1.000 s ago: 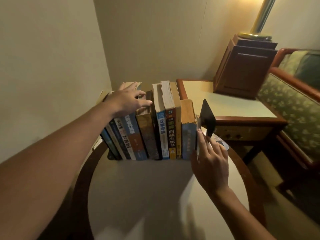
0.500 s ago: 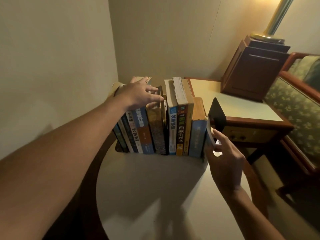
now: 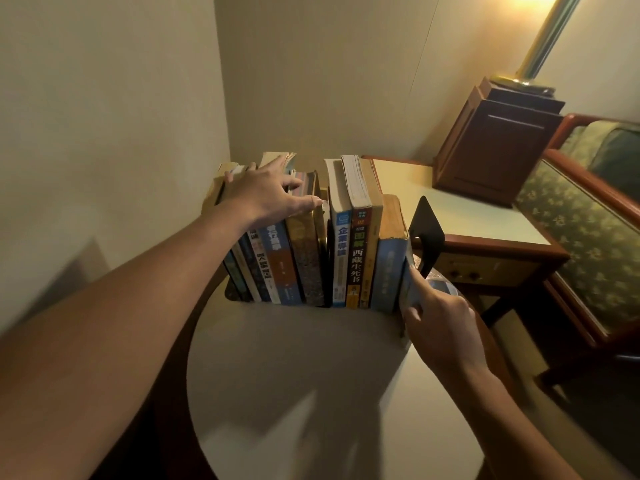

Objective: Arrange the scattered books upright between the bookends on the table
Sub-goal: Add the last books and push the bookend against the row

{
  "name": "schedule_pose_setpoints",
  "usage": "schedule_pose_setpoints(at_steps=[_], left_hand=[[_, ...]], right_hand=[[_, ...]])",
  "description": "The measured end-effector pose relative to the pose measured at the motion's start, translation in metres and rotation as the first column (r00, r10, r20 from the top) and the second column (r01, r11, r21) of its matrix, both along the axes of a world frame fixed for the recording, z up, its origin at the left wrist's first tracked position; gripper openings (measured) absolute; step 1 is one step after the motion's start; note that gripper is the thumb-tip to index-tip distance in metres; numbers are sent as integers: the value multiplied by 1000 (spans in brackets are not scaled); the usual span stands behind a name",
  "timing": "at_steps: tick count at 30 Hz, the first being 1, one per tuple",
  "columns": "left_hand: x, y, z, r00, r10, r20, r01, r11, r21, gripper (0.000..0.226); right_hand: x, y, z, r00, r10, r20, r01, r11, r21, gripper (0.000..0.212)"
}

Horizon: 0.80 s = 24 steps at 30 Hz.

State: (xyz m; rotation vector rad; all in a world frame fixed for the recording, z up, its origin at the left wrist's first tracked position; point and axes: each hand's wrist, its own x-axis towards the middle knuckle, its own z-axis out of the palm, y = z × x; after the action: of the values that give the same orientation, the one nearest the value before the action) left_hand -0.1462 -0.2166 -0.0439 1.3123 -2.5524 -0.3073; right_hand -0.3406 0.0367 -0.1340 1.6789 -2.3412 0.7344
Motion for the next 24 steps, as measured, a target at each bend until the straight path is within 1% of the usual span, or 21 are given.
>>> schedule_pose_setpoints(at_steps=[2,5,8,11,12,13,15,16,19,24], left_hand=[[0,1,2,998,18,62,-17,1000,-12,83],[0,5,6,997,23,69,-26,999,46,85],[2,10,9,999,17,51,-20,998,60,84],[2,13,11,1000,14,18,-15,997,73,79],[3,14,11,1000,14,12,-14,997,75,77],[3,14,11,1000,13,10,-14,997,76,75],[4,15,13,1000,13,14,-14,997,73,74],[4,15,13,1000,11,16,-12,997,73,73],[2,14,14,1000,11,29,-13,997,73,73],[2,8,11,999,10,32,-12,997,75,74]], right_hand=[[2,0,5,998,-19,57,15,997,72,75],[8,-1,17,993,-49,109,24,976,219,75],[19,10,29,993,-28,111,-1,968,249,72],[33,29,35,986,78,145,-112,964,241,74],[39,35,36,980,127,155,-159,963,217,75],[44,38,37,972,185,147,-208,965,160,76],[51,39,35,956,285,67,-287,958,13,79],[56,37,35,951,309,31,-306,950,-69,77],[72,27,46,936,350,-16,-344,909,-235,67],[84,4,52,940,296,-168,-339,859,-385,61]])
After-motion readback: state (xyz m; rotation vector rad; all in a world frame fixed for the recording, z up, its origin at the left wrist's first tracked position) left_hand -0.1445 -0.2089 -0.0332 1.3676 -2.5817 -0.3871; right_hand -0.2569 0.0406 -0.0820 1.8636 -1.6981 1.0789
